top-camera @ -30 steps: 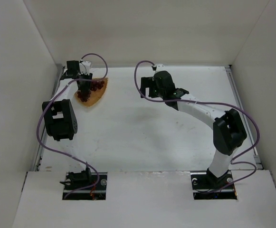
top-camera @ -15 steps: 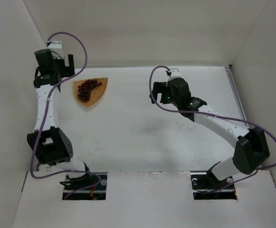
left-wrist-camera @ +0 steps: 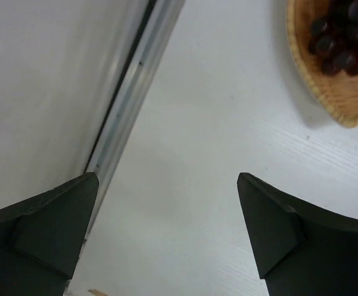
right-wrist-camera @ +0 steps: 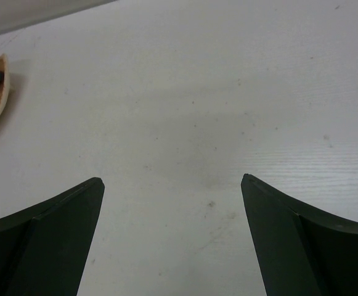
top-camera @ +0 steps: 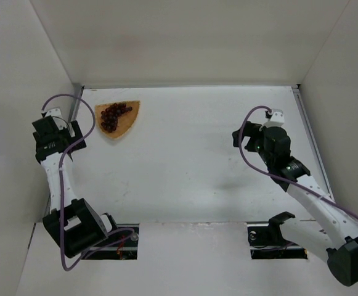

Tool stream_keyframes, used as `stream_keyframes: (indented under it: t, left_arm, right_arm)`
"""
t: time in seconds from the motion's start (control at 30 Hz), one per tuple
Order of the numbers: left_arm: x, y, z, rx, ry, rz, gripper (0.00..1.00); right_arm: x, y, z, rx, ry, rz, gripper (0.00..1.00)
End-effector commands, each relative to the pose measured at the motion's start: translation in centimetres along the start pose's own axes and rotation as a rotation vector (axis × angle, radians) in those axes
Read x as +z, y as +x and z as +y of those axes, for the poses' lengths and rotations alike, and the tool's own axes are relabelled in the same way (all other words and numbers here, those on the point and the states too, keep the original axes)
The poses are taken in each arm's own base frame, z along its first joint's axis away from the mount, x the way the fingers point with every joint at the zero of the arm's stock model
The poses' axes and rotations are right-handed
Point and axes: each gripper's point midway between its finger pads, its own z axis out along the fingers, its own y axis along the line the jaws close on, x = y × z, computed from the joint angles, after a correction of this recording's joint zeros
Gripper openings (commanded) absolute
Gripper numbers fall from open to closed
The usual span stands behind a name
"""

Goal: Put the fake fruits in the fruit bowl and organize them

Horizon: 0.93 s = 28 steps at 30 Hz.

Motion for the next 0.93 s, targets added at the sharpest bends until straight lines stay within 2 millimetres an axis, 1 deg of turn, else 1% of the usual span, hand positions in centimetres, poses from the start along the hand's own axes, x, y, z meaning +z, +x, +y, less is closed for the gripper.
stream_keyframes:
  t: [0.0, 0.1, 0.33, 0.5, 0.67, 0.9]
  left_arm:
    - [-1.6, 0.0, -0.2, 0.009, -0.009, -0.048, 1.0]
    - [-2.1, 0.4, 0.1, -0.003, -0.031, -0.06, 1.0]
    - [-2.7, -0.5, 0.2, -0.028, -0.071, -0.094, 1.0]
    - [-2.8, -0.6, -0.9, 0.007, -0.036, -0.095, 1.0]
    - [-3.1, -0.7, -2.7, 0.027, 0.017, -0.112, 1.0]
    - [-3.4, -0.8, -3.4, 0.059, 0.036, -0.103, 1.0]
  right_arm:
    - [-0.6, -1.6, -0.4, 0.038, 0.005, -0.065, 1.0]
    - [-0.5, -1.6, -0.1, 0.032, -0.004, -0.059, 1.0]
    - [-0.3, -1.0, 0.2, 0.033, -0.007, -0.045, 1.0]
    - [-0.6, -0.7, 0.0, 0.044, -0.006, -0.047, 1.0]
    - [-0.5, -0.7, 0.1, 0.046, -0.005, -0.045, 1.0]
    - [-0.2, -0.9, 0.3, 0.046, -0.008, -0.043, 1.0]
